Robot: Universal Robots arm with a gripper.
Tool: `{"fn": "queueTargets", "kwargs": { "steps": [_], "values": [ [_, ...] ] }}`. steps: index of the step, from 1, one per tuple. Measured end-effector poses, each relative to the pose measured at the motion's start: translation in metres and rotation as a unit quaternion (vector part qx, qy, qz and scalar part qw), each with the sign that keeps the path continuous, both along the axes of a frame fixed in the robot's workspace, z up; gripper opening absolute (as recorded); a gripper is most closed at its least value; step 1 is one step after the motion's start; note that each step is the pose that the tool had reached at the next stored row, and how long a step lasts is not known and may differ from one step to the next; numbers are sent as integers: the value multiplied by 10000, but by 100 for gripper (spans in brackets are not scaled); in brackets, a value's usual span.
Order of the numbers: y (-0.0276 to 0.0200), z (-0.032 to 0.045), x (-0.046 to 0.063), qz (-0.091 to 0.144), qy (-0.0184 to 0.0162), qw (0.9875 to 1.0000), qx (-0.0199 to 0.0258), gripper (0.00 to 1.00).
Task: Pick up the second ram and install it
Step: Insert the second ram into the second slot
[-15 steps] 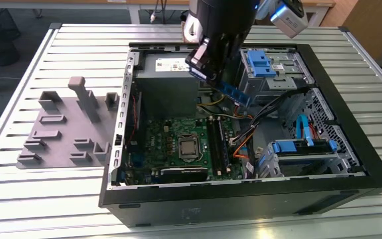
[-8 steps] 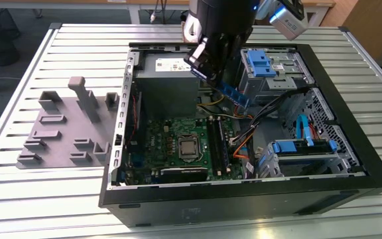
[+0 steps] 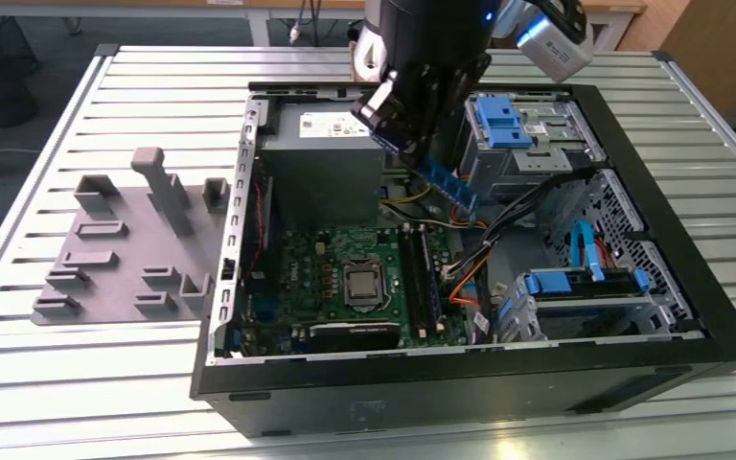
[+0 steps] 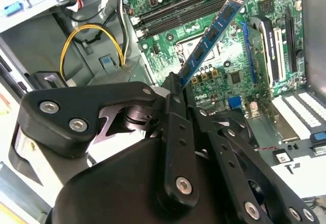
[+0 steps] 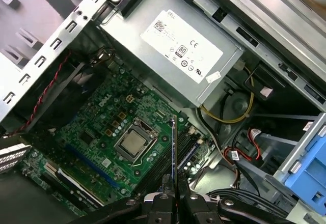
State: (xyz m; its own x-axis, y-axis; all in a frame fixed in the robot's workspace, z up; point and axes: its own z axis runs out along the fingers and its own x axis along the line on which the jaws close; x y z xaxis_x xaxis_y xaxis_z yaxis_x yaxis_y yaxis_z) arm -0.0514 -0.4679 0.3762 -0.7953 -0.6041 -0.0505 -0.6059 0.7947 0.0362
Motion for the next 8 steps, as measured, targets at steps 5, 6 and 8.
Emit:
{"fn": "queueTargets", "kwargs": {
  "steps": [5, 6, 8],
  "values": [
    [0, -2, 0, -264, 0, 9997, 0, 14],
    [0, -2, 0, -319, 0, 9995, 0, 14],
    [0, -2, 0, -403, 0, 9992, 0, 14]
  ]
}}
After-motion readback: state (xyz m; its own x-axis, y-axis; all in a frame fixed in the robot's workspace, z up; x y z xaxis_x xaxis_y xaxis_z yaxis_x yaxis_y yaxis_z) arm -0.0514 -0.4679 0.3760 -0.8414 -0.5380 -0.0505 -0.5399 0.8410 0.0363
